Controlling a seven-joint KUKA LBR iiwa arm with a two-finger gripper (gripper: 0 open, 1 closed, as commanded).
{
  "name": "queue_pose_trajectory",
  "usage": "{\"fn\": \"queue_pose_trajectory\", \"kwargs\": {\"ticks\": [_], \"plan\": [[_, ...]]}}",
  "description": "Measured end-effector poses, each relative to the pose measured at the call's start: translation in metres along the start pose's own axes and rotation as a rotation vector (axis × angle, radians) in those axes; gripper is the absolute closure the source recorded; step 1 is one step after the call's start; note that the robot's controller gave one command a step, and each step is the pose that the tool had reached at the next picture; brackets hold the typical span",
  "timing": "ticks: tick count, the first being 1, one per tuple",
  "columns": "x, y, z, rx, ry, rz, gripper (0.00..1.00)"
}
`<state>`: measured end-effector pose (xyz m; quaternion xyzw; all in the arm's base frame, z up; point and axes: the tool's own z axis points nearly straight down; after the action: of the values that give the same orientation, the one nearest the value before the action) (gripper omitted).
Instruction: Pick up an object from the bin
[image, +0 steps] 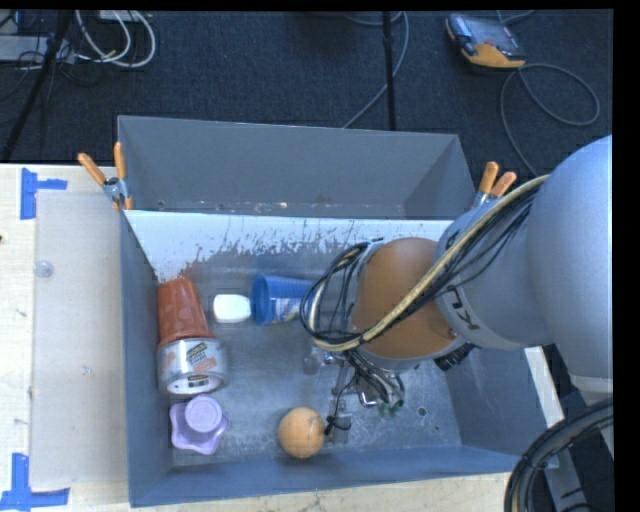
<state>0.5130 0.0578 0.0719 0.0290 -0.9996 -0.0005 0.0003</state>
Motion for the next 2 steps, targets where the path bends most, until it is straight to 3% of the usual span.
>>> {"fn": "queue_pose_trajectory", "kwargs": {"ticks": [1,2], "plan": [[0.012,0.015,0.001,0.001,0.004,-0.111,0.0],[0.029,0.071,-0.005,-0.001,-0.011,-0.325,1.0]]}}
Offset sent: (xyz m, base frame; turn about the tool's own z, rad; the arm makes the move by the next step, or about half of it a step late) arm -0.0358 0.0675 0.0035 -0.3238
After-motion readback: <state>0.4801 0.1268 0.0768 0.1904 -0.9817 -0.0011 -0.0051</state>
